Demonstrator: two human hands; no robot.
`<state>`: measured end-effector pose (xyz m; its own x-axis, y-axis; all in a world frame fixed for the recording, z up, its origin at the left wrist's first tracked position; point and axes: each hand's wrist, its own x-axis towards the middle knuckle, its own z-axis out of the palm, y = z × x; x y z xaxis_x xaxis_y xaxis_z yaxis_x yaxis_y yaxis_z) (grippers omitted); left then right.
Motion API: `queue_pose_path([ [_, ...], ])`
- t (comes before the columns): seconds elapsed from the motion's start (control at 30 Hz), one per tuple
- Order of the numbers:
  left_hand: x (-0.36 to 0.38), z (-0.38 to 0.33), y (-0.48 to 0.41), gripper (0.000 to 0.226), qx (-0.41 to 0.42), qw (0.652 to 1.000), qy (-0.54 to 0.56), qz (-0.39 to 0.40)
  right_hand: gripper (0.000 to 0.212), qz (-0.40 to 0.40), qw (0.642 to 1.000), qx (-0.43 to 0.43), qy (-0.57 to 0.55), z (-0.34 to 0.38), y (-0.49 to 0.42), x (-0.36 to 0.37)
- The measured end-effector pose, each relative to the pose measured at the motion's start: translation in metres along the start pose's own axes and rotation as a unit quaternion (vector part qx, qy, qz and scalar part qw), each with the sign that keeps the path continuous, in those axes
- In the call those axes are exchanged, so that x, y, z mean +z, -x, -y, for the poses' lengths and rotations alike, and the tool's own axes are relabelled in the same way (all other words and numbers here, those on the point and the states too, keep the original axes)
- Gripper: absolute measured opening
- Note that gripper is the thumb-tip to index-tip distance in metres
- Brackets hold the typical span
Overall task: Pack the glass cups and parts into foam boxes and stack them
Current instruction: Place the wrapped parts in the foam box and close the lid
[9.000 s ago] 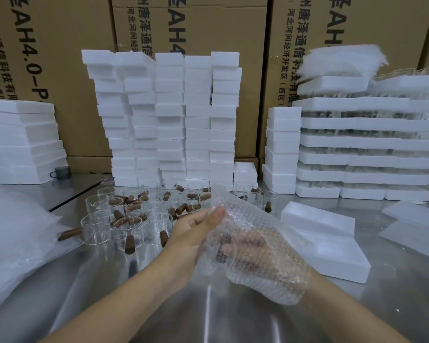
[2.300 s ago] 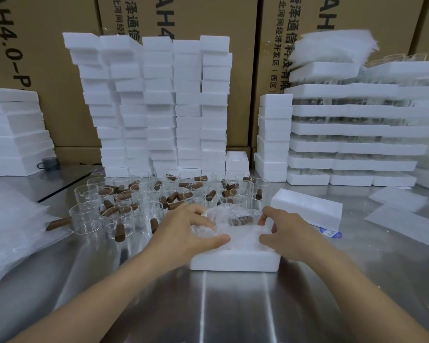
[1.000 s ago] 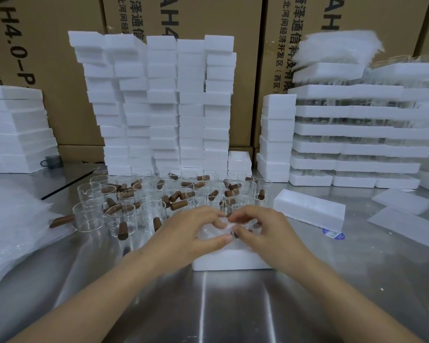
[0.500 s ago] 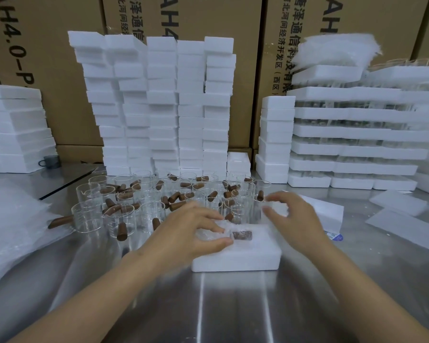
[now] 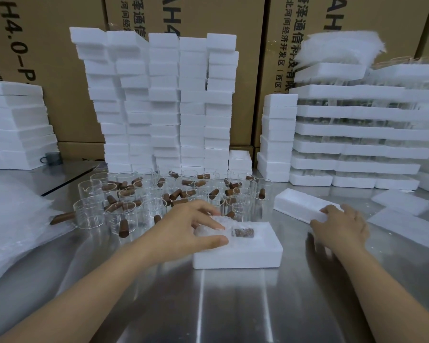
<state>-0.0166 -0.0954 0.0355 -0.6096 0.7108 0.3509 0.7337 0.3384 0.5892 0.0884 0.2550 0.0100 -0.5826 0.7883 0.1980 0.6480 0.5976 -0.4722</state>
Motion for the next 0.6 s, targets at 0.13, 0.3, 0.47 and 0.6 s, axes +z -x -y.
queue_pose_path([
  [0.13,-0.003,0.001,-0.001,0.033,0.005,1.000,-0.007,0.021,0.044,-0.024,1.000,-0.005,-0.009,0.002,0.003,-0.002],
  [0.3,-0.004,0.004,-0.002,0.024,0.016,1.000,0.005,0.025,0.038,-0.085,0.994,-0.023,-0.065,0.013,0.006,-0.012],
  [0.47,-0.006,0.006,-0.003,0.026,0.015,0.999,0.010,0.037,0.020,-0.111,0.958,-0.072,-0.254,0.041,0.019,-0.033],
  [0.6,-0.004,0.007,-0.004,0.028,0.021,0.999,0.012,0.036,0.008,-0.039,0.872,-0.121,-0.473,0.062,0.043,-0.047],
])
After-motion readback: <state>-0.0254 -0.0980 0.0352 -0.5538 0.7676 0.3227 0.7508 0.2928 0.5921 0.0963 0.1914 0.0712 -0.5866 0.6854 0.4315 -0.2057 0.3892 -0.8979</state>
